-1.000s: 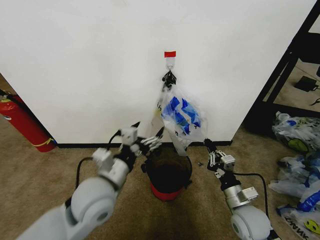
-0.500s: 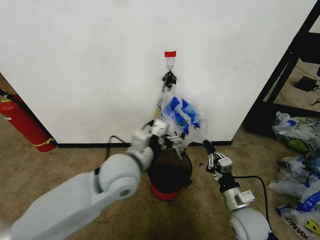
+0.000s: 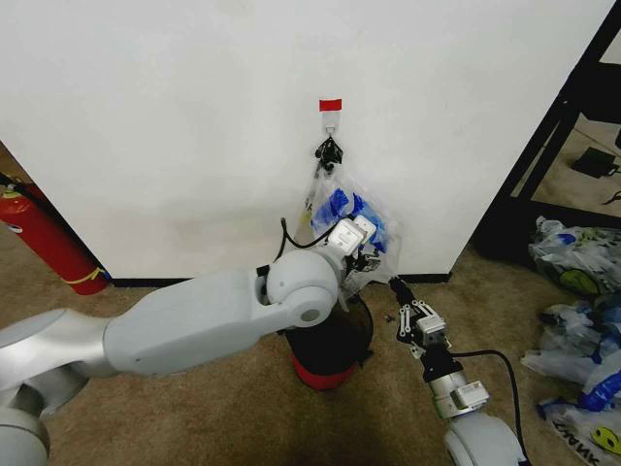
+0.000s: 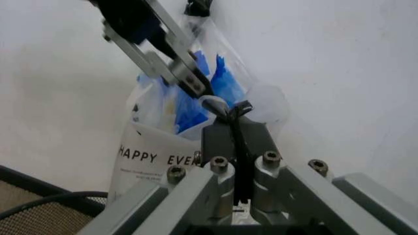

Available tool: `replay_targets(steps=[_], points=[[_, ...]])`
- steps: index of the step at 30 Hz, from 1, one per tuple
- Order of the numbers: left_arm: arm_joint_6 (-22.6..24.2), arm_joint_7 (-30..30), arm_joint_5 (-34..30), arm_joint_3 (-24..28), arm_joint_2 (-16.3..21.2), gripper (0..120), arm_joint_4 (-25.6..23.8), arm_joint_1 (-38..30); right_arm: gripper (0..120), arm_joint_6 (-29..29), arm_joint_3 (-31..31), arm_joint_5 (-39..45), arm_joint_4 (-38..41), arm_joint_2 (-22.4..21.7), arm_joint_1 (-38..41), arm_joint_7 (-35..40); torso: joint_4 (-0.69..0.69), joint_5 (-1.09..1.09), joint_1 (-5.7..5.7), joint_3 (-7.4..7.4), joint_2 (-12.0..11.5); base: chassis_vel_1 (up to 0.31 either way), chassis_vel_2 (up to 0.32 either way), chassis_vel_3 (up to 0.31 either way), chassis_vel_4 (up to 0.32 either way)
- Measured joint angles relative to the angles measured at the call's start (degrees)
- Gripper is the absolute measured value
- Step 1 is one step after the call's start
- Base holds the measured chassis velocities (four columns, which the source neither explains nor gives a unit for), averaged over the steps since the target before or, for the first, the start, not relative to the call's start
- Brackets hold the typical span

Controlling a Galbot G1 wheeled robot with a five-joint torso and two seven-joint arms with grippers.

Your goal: Pick up the garbage bag from the wall and place it over the trash bin.

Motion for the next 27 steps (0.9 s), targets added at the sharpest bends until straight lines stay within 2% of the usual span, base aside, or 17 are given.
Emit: replay_targets(steps=[8,12,18,20,25,27], points=[[-0.2,-0.2,-0.3,4.4,-2.1,90,5.3,-3.2,0,0.2,0.0,-0.3,1.0,0.2,-0.6,-0.1,0.01,0.0,0.0,0.0,0.0,0.0,0.0,0.0,0.0],[-0.2,-0.2,-0.9,6.0,-2.0,86,6.5,-4.0,0,0.2,0.0,-0.2,1.2,0.3,-0.9,-0.1,0.0,0.0,0.0,0.0,0.0,0.0,0.0,0.0,0.0],[-0.3,-0.8,-3.2,6.6,-1.2,58,7.7,-4.0,0,0.4,0.0,0.6,1.7,0.2,-1.0,-0.2,0.01,-0.01,0.0,0.0,0.0,0.0,0.0,0.0,0.0],[-0.4,-0.9,-3.5,6.6,-1.1,54,7.8,-4.0,0,0.3,0.0,0.6,1.7,0.1,-0.9,-0.2,0.01,-0.01,0.0,0.0,0.0,0.0,0.0,0.0,0.0],[-0.4,-0.8,-4.0,7.7,-1.0,33,8.0,-4.5,0,0.1,-0.1,1.2,1.7,-0.1,-0.3,-0.1,0.01,-0.01,0.0,0.0,0.0,0.0,0.0,0.0,0.0],[-0.4,-0.8,-4.0,7.8,-1.0,31,8.0,-4.5,0,0.0,-0.1,1.2,1.6,-0.2,-0.2,-0.1,0.01,-0.02,0.0,0.0,0.0,0.0,0.0,0.0,0.0]])
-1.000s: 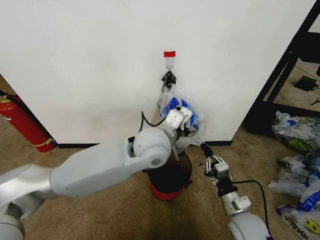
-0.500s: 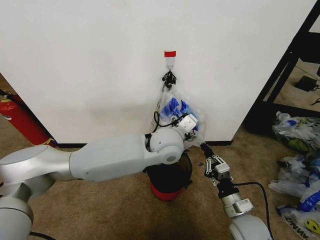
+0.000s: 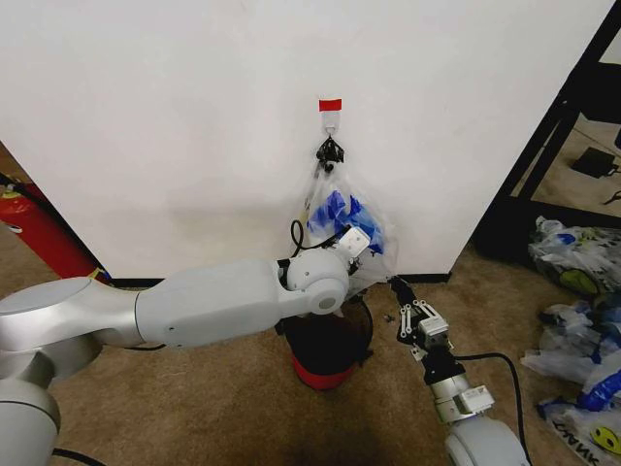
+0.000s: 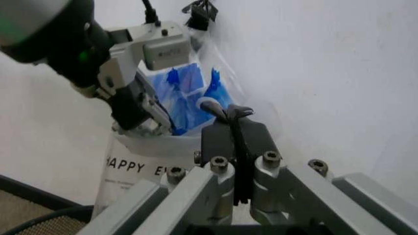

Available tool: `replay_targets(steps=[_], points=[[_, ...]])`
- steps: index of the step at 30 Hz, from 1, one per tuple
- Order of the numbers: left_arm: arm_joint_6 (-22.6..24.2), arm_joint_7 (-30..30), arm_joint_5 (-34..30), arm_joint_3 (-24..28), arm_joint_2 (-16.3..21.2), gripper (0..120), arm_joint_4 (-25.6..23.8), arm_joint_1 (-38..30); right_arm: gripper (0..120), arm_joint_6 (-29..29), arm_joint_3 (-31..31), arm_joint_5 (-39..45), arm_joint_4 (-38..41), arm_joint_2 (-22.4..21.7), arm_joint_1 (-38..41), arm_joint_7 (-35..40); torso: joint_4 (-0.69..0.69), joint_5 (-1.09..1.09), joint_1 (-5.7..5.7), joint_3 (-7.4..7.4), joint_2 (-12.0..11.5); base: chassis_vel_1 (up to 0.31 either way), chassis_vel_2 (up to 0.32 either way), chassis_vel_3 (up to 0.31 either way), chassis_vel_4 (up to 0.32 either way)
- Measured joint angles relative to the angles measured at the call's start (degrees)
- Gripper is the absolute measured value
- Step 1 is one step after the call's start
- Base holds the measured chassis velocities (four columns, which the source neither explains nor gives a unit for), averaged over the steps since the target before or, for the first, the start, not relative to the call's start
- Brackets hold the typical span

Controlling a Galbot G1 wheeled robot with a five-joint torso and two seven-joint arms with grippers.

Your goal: Pick up the garbage bag from the wall and place it over the trash bin.

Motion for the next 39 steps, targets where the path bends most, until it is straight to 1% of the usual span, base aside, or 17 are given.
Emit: replay_targets(steps=[2,5,8,12,13,15,17,18,19,23,25,27,28,32,35,37,39], points=[[0.0,0.1,0.0,0.1,-0.3,18,0.2,-0.2,0,0.0,0.0,0.1,-0.3,-0.1,0.3,0.1,0.0,0.0,0.0,0.0,0.0,0.0,0.0,0.0,0.0],[0.0,0.1,0.0,0.1,-0.3,12,0.3,-0.3,0,0.0,0.0,0.1,-0.5,-0.1,0.3,0.2,-0.01,0.01,0.0,0.0,0.0,0.0,0.0,0.0,0.0],[0.0,-0.1,-0.2,-1.1,-0.1,0,0.2,-0.1,0,0.1,0.0,0.1,-0.5,-0.1,0.3,0.4,-0.01,0.0,0.0,0.0,0.0,0.0,0.0,0.0,0.0],[-0.1,-0.4,-0.2,-2.3,0.2,0,-0.1,0.5,0,0.2,0.1,0.1,-0.6,0.2,0.2,0.7,-0.01,0.0,0.0,0.0,0.0,0.0,0.0,0.0,0.0],[-0.1,-1.1,0.0,-4.2,0.9,0,-0.9,1.6,0,0.4,0.1,0.1,-0.7,0.6,0.1,1.2,-0.02,-0.01,0.0,0.0,0.0,0.0,0.0,0.0,0.0],[-4.5,-1.5,2.0,-8.7,3.5,0,-4.6,5.2,0,0.6,-0.2,0.4,-0.7,2.1,-0.5,3.1,0.01,-0.01,0.0,0.0,0.0,0.0,0.0,0.0,0.0],[-8.8,-1.3,4.6,-12.2,4.5,0,-6.4,8.2,0,0.4,-0.7,0.7,-0.6,2.8,-0.9,4.3,0.01,-0.01,0.0,0.0,0.0,0.0,0.0,0.0,0.0],[-12.2,-0.7,7.2,-15.6,4.9,0,-7.5,11.2,0,-0.1,-1.3,1.2,-0.4,3.3,-1.3,5.9,-0.01,-0.01,-0.01,0.0,0.0,0.0,0.0,0.0,0.0],[-12.2,-0.7,7.2,-15.6,4.9,0,-7.5,11.2,0,-0.1,-1.3,1.2,-0.4,3.3,-1.3,5.9,-0.01,-0.01,-0.01,0.0,0.0,0.0,0.0,0.0,0.0],[-21.3,2.8,15.2,-27.5,6.1,0,-11.0,24.0,0,-1.4,-2.5,2.5,-0.5,4.1,-2.6,10.5,0.01,-0.03,-0.01,0.0,0.0,0.0,0.0,0.0,0.0],[-23.8,4.5,17.5,-31.2,6.4,0,-12.8,29.2,0,-2.3,-2.7,3.5,-0.1,3.8,-3.0,11.4,0.01,0.0,-0.01,-0.01,0.0,0.0,0.0,0.0,0.0],[-24.4,4.9,18.2,-32.1,6.4,0,-13.3,30.6,0,-2.7,-2.8,3.9,0.1,3.6,-3.2,11.5,0.01,0.0,-0.01,-0.01,0.0,0.0,0.0,0.0,0.0],[-26.0,6.3,20.1,-34.5,6.3,0,-14.5,34.4,3,-3.7,-2.9,4.4,0.9,3.0,-3.9,11.6,0.01,-0.01,-0.01,-0.01,0.0,0.0,0.0,0.0,0.0],[-28.2,8.6,24.5,-38.9,4.4,0,-16.1,40.8,22,-6.8,-2.4,4.6,5.0,-0.4,-7.8,12.6,0.0,0.0,-0.01,-0.01,0.0,0.0,0.0,0.0,0.0],[-28.7,9.3,26.1,-39.3,3.7,0,-16.1,41.9,27,-7.9,-1.6,5.1,7.0,-1.8,-9.6,13.4,-0.02,0.01,-0.01,-0.01,0.0,0.0,0.0,0.0,0.0],[-29.4,10.3,28.3,-39.4,2.8,0,-16.0,43.2,34,-9.9,0.1,7.3,11.5,-4.7,-12.4,14.8,-0.04,0.01,-0.01,-0.01,0.0,0.0,0.0,0.0,0.0],[-29.8,11.3,30.6,-39.4,2.3,0,-15.9,44.5,44,-13.1,2.8,11.0,16.9,-9.3,-14.4,16.8,-0.04,0.0,-0.01,-0.01,0.0,0.0,0.0,0.0,0.0]])
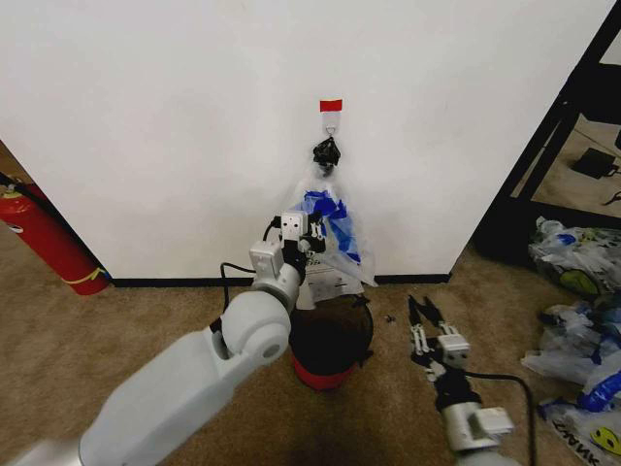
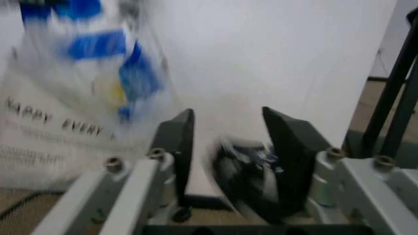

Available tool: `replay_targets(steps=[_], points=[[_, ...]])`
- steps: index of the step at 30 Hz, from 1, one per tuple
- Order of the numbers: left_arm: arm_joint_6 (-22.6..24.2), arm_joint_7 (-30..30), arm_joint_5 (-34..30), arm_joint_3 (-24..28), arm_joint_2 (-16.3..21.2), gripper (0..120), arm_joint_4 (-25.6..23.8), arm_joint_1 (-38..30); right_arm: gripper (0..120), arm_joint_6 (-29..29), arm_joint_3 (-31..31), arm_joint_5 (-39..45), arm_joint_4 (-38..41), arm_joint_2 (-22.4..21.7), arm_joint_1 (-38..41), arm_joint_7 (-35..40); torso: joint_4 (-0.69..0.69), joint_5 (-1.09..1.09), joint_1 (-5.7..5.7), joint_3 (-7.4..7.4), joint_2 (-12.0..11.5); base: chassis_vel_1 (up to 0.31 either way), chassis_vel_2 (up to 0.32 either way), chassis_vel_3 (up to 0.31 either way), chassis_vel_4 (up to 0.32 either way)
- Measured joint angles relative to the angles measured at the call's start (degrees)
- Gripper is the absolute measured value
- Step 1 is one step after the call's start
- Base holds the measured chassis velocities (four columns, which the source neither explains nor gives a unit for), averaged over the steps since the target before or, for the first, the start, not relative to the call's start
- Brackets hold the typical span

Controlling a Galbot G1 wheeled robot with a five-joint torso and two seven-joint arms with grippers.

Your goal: Pick up the garbage bag from the wall and place it over the trash bin.

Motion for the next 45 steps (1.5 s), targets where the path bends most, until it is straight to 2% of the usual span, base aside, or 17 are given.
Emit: replay_targets(steps=[2,4,6,8,9,12,14,17,20,21,22,24,26,28,34,39,45], points=[[-0.5,0.7,1.7,0.3,-0.1,0,0.3,0.8,53,-2.9,2.2,3.8,2.6,-5.7,0.6,2.2,0.01,0.01,0.0,0.0,0.0,0.0,0.0,0.0,0.0],[-0.8,1.0,2.5,0.9,-0.4,0,0.5,1.2,61,-5.8,3.9,7.9,3.1,-13.6,3.7,4.1,0.03,0.02,0.0,0.01,0.0,0.0,0.0,0.0,0.0],[-0.8,1.0,2.6,1.1,-0.5,0,0.5,1.3,65,-6.2,4.0,8.8,2.9,-15.7,4.8,4.3,0.04,0.02,0.0,0.01,0.0,0.0,0.0,0.0,0.0],[-1.0,1.3,3.6,1.5,-0.7,0,0.6,1.9,75,-8.0,3.5,11.6,0.6,-24.1,11.3,4.2,0.06,0.02,0.01,0.02,0.0,0.0,0.0,0.0,0.0],[-1.1,1.4,3.9,1.5,-0.8,0,0.6,2.1,77,-8.6,2.8,12.4,-0.5,-26.4,13.8,4.0,0.06,0.03,0.01,0.02,0.0,0.0,0.0,0.0,0.0],[-1.4,1.8,5.0,1.3,-0.8,0,0.5,3.4,91,-10.4,-5.1,15.1,-7.3,-35.7,27.0,0.4,0.05,0.02,0.01,0.02,0.0,0.0,0.0,0.0,0.0],[-1.4,1.8,5.2,1.2,-0.7,0,0.4,3.8,94,-10.5,-8.0,15.3,-8.7,-37.2,30.6,-0.5,0.04,0.03,0.01,0.02,0.0,0.0,0.0,0.0,0.0],[-1.6,2.0,5.8,0.8,-0.7,0,0.4,4.6,99,-10.8,-23.2,15.3,-13.7,-40.8,46.7,-4.0,0.02,0.0,0.01,0.02,0.0,0.0,0.0,0.0,0.0],[-1.7,2.0,5.9,0.5,-1.1,0,0.4,4.8,100,-11.3,-44.6,15.1,-18.8,-39.0,68.0,-7.4,0.0,0.0,0.01,0.02,0.0,0.0,0.0,0.0,0.0],[-1.7,2.0,5.9,0.4,-1.2,0,0.4,4.8,100,-11.4,-48.7,15.3,-19.8,-37.9,72.1,-7.7,-0.01,0.01,0.01,0.02,0.0,0.0,0.0,0.0,0.0],[-1.7,2.0,5.9,0.4,-1.2,0,0.4,4.8,100,-11.4,-48.7,15.3,-19.8,-37.9,72.1,-7.7,-0.01,0.01,0.01,0.02,0.0,0.0,0.0,0.0,0.0],[-1.6,2.0,5.8,0.2,-1.2,0,0.2,4.6,100,-12.0,-62.1,15.8,-23.0,-33.0,85.7,-8.2,0.05,0.03,0.02,0.03,0.0,0.0,0.0,0.0,0.0],[-1.5,1.9,5.8,0.0,-1.2,0,0.1,4.6,100,-13.6,-69.6,14.9,-24.7,-29.3,94.0,-8.3,0.12,-0.01,0.02,0.03,0.0,0.0,0.0,0.0,0.0],[-1.5,1.9,5.7,-0.7,-1.2,0,-0.3,4.9,100,-17.0,-75.7,12.3,-25.8,-26.2,100.9,-8.5,0.1,-0.07,0.02,0.02,0.0,0.0,0.0,0.0,0.0],[-1.5,2.0,5.5,-2.7,-0.5,0,-1.4,6.8,100,-24.6,-83.5,8.6,-25.7,-24.3,108.4,-9.8,0.0,-0.03,0.02,0.01,0.0,0.0,0.0,0.0,0.0],[-1.5,2.0,5.5,-4.7,0.8,0,-2.7,8.9,100,-33.4,-84.0,13.1,-21.6,-24.8,109.5,-8.8,0.01,-0.02,0.01,0.01,0.0,0.0,0.0,0.0,0.0],[-1.4,2.1,5.6,-7.2,1.7,0,-4.2,11.1,99,-36.8,-84.4,13.9,-21.2,-23.8,108.4,-9.2,0.07,0.0,0.01,0.01,0.0,0.0,0.0,0.0,0.0]])
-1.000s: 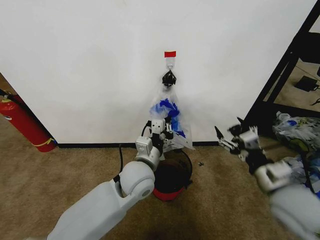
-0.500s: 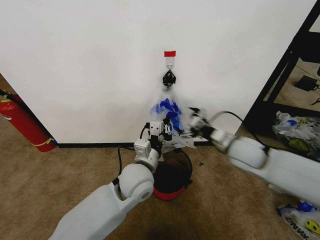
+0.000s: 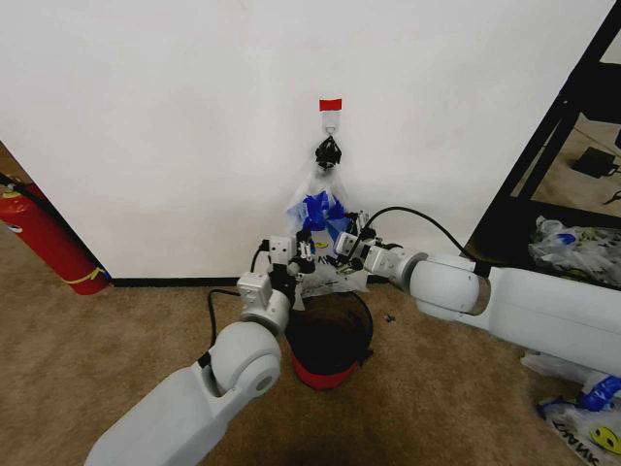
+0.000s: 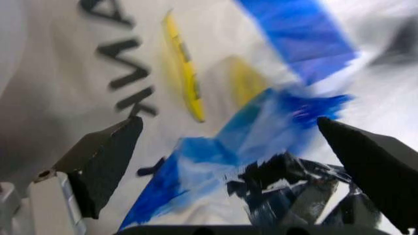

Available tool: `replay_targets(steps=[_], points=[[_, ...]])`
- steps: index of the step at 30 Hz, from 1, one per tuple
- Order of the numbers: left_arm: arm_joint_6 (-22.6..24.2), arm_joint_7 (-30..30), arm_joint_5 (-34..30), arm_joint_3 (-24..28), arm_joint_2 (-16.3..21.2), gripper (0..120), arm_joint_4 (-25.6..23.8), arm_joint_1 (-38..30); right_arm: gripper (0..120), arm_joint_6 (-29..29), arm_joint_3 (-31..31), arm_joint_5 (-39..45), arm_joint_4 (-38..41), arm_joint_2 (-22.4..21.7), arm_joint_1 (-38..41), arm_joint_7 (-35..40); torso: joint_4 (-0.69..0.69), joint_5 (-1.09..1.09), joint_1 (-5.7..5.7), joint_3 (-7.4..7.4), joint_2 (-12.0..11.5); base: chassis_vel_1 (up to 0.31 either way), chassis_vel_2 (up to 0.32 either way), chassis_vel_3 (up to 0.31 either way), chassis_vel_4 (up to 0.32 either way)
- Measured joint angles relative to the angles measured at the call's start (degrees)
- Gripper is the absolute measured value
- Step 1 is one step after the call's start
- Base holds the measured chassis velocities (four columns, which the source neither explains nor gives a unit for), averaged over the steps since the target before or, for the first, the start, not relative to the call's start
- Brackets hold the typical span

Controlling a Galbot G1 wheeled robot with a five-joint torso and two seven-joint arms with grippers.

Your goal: Pick up the garbage bag from the wall and place it over the trash bin.

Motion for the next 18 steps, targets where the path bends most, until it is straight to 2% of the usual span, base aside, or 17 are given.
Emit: replay_targets(steps=[5,9,13,14,17,18], points=[[0.0,0.0,0.2,-0.1,-0.2,0,-0.2,0.6,95,-1.5,-0.5,-1.4,-2.3,0.9,-1.4,-0.9,-0.06,0.0,0.0,0.0,0.0,0.0,0.0,0.0,0.0],[0.0,0.0,0.2,-0.1,-0.2,0,-0.3,0.7,88,-3.3,-0.9,-0.7,-3.0,1.7,-1.4,-1.1,-0.03,-0.01,0.0,0.0,0.0,0.0,0.0,0.0,0.0],[0.0,0.0,0.2,-0.2,-0.1,0,-0.3,0.7,70,-7.2,-1.2,1.4,-4.0,3.4,-1.1,-1.2,-0.04,0.0,0.0,0.0,0.0,0.0,0.0,0.0,0.0],[0.0,0.0,0.2,-0.2,-0.1,0,-0.3,0.7,70,-7.2,-1.2,1.4,-4.0,3.4,-1.1,-1.2,-0.04,0.0,0.0,0.0,0.0,0.0,0.0,0.0,0.0],[0.0,0.0,0.2,-0.3,0.1,0,-0.4,0.7,60,-8.5,-1.2,2.3,-4.5,4.0,-1.0,-0.8,-0.04,-0.01,0.0,0.0,0.0,0.0,0.0,0.0,0.0],[0.1,0.0,0.1,-0.3,0.2,0,-0.6,0.8,54,-9.8,-1.1,4.3,-4.9,4.5,-0.9,0.1,-0.04,0.0,0.0,0.0,0.0,0.0,0.0,0.0,0.0]])
